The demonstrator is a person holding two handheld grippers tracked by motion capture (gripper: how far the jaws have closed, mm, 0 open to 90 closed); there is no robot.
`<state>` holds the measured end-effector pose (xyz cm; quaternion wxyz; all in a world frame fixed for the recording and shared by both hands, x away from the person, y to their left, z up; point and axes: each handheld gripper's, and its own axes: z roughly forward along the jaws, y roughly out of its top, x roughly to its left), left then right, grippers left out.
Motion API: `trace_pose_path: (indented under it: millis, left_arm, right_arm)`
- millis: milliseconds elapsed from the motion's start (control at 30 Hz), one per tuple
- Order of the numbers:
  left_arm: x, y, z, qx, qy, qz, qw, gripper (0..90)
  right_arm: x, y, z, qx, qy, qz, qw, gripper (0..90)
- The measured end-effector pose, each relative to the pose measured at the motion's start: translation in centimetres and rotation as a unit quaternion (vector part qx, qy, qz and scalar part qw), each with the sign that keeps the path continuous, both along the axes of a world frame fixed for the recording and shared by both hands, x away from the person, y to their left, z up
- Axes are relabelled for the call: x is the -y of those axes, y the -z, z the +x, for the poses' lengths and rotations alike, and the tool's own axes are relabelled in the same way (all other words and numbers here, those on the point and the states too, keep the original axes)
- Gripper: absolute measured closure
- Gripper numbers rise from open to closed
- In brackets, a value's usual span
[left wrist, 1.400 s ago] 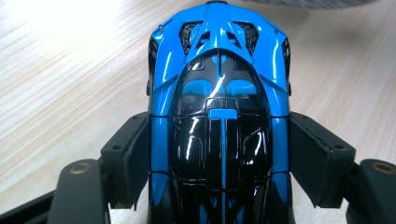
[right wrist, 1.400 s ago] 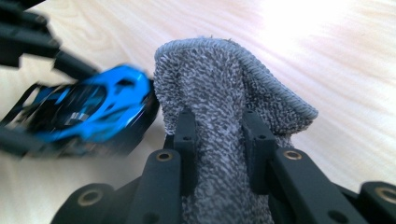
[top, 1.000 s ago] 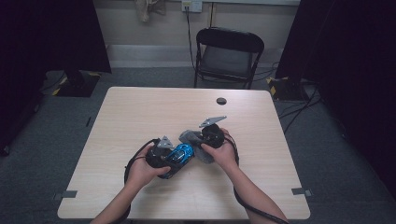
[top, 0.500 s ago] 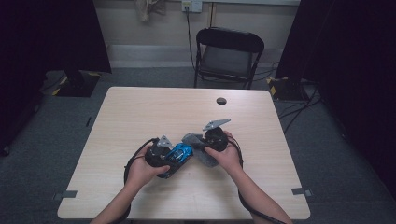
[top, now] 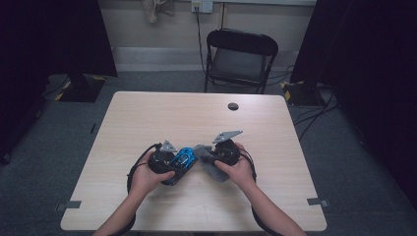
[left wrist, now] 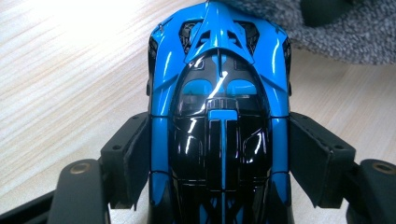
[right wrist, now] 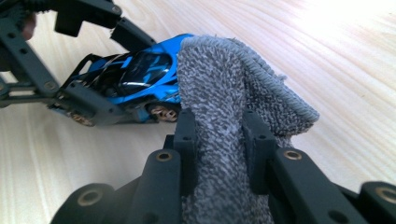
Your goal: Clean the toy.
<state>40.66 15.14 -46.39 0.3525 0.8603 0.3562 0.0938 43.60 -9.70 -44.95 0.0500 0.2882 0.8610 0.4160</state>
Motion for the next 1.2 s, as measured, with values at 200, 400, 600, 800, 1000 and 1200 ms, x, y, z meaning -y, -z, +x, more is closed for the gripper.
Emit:
trace_pose_path:
  millis: [200,400,600,800,1000,1200]
  left_arm:
    - [0.1,-0.2,-0.2,-0.002,0.004,-0.007,1.0000,28.1]
    - [0.4,-0.3,-0.4,0.000,0.012,-0.007,0.9999,28.1]
    - [1.1,-0.4,-0.7,0.000,0.025,-0.009,0.9996,28.0]
    - [1.6,-0.1,-0.8,-0.001,0.036,-0.005,0.9993,28.1]
    - [1.7,-0.1,-0.7,-0.002,0.036,-0.005,0.9993,28.1]
    - [1.6,0.0,-0.6,-0.003,0.034,-0.002,0.9994,28.1]
  right_arm:
    - [0.6,-0.3,0.2,0.001,0.009,0.005,0.9999,72.1]
    - [1.7,-1.2,1.5,0.009,0.044,0.013,0.9989,72.1]
    - [1.2,-1.2,2.9,0.008,0.050,0.006,0.9987,72.1]
    - [-0.1,-1.1,3.7,0.005,0.048,0.006,0.9988,72.1]
    - [-0.9,-1.2,3.7,0.000,0.033,0.009,0.9994,72.1]
    - [-1.2,-1.2,3.3,-0.003,0.020,0.013,0.9997,72.1]
